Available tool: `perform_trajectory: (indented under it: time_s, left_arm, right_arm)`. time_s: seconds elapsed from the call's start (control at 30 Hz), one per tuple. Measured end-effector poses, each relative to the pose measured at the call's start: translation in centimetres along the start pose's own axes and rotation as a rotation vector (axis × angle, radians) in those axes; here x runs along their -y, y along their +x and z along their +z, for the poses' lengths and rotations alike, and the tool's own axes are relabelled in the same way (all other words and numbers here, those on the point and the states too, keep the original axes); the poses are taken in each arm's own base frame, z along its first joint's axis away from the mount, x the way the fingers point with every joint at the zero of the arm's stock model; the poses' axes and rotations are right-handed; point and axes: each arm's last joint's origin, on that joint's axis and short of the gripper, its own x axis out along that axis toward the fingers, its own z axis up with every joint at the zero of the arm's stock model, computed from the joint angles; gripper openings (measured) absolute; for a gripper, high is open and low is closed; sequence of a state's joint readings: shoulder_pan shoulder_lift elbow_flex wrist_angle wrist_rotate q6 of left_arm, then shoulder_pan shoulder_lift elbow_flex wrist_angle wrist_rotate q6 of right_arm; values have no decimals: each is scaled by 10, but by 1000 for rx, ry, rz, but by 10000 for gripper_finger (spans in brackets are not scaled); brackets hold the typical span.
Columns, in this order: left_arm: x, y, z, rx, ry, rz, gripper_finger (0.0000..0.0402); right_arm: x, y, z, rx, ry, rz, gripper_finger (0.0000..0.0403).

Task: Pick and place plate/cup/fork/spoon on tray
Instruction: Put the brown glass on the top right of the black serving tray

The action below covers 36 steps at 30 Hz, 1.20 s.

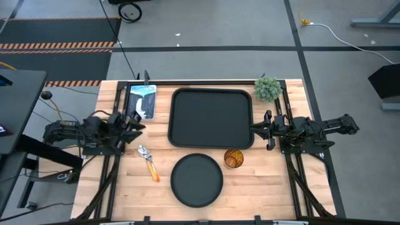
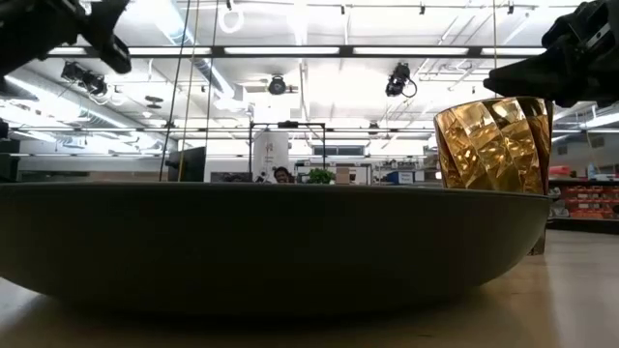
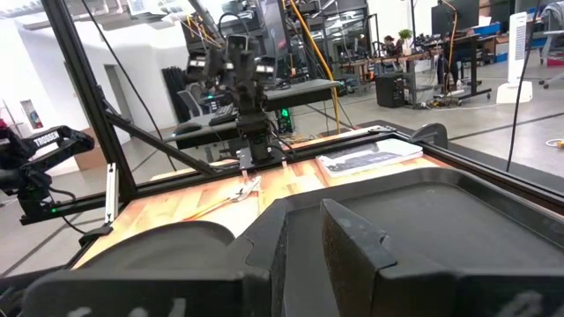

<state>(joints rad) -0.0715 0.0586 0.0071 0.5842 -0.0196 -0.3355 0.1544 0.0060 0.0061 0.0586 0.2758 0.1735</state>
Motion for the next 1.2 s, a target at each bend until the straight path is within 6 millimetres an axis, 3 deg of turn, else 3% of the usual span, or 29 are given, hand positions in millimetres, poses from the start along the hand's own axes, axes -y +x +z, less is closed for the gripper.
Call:
perform_trajectory:
  time_s: [0.17,0.67,0.97,1.2]
  left_arm:
    - [-5,2,0,37,15,149,142]
    - [-22,27,-45,-228,-31,335,142]
    - [-17,82,-46,-365,-71,238,142]
    - [-20,133,-56,-495,-13,271,142]
  right_arm:
    - [0,0,0,0,0,0,78]
    - [0,0,0,0,0,0,78]
    - [0,0,0,-1,0,0,78]
    - [0,0,0,0,0,0,78]
